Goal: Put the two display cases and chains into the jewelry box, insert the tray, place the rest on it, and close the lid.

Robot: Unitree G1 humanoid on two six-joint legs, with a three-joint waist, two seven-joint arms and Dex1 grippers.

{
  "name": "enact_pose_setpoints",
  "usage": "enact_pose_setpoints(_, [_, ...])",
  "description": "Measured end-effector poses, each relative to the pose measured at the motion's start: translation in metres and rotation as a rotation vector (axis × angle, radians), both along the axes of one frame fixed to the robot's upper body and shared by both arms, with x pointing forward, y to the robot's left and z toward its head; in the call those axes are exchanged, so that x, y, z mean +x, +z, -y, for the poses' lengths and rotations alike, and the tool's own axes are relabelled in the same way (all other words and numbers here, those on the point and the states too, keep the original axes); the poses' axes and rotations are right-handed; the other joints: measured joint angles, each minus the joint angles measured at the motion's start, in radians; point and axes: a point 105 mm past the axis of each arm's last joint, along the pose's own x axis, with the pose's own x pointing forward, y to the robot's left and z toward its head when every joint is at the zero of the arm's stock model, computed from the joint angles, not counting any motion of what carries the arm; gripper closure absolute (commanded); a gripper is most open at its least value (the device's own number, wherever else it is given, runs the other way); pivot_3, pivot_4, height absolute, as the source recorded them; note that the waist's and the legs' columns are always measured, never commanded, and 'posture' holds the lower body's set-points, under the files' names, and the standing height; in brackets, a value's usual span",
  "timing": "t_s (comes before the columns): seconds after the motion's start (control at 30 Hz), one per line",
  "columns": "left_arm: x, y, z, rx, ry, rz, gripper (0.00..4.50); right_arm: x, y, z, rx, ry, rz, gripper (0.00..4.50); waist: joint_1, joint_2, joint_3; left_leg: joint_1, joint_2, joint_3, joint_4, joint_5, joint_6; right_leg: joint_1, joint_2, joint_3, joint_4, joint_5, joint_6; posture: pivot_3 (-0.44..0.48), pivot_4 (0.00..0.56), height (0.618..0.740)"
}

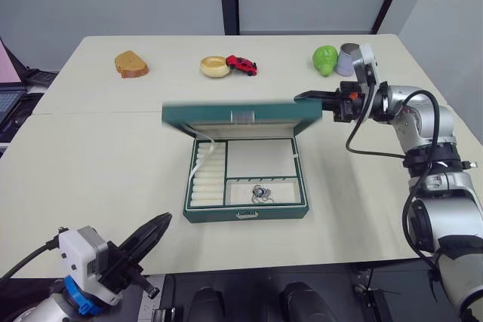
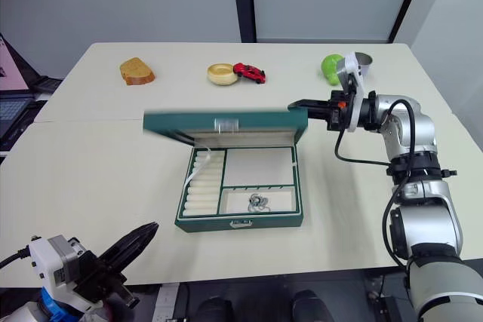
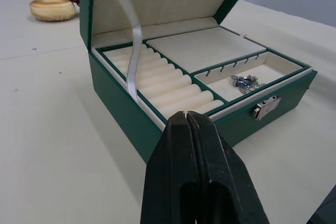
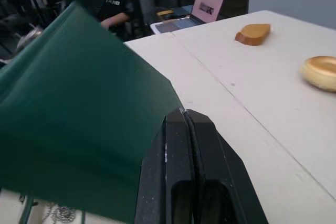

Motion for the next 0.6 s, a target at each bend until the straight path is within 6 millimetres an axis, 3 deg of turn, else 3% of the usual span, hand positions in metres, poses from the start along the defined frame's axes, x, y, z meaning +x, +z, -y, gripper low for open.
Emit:
enact_pose_setpoints(0.13, [0.002,-0.001,-0.001,0.002,-0.010,-0.020,4.50,0.000,0.005,0.002,-0.012,-0.024,0.022,4.48,0.000,0.000,0.000,0.000,0.000,0.000,0.000,0.000,0.000,0.000,0.000,0.000,0.000,0.000,0.000,0.000,0.150,0.740])
enact_pose_setpoints(0.27, [0.008,-0.006,-0.009,0.018,0.003,-0.083,4.50,-0.001,-0.004,0.014,-0.024,-0.079,0.020,4.48,0.004,0.000,0.000,0.000,0.000,-0.002,0.000,0.000,0.000,0.001,0.000,-0.001,0.000,0.000,0.000,0.000,0.150,0.740])
enact_pose_setpoints(0.3, [0.011,-0.006,-0.015,0.025,0.016,-0.108,4.13,-0.001,-0.009,0.020,-0.038,-0.105,0.015,4.07,0.007,0.000,0.000,0.000,0.000,-0.002,0.000,0.000,0.000,0.001,0.000,-0.001,0.000,0.000,0.000,0.000,0.150,0.740])
enact_pose_setpoints(0.43, [0.019,-0.004,-0.031,0.036,0.052,-0.153,2.98,-0.004,-0.028,0.049,-0.081,-0.210,-0.020,3.20,0.009,0.000,0.001,0.000,-0.001,-0.001,0.000,0.000,0.000,0.001,-0.001,-0.001,-0.001,0.000,0.000,0.000,0.150,0.740])
enact_pose_setpoints(0.6, [0.048,0.005,-0.068,0.060,0.143,-0.162,1.38,-0.021,-0.057,0.098,-0.161,-0.342,-0.083,1.83,0.020,0.000,0.001,0.000,-0.001,-0.003,0.000,0.000,0.000,0.001,0.000,-0.001,0.000,0.000,0.000,0.000,0.150,0.740])
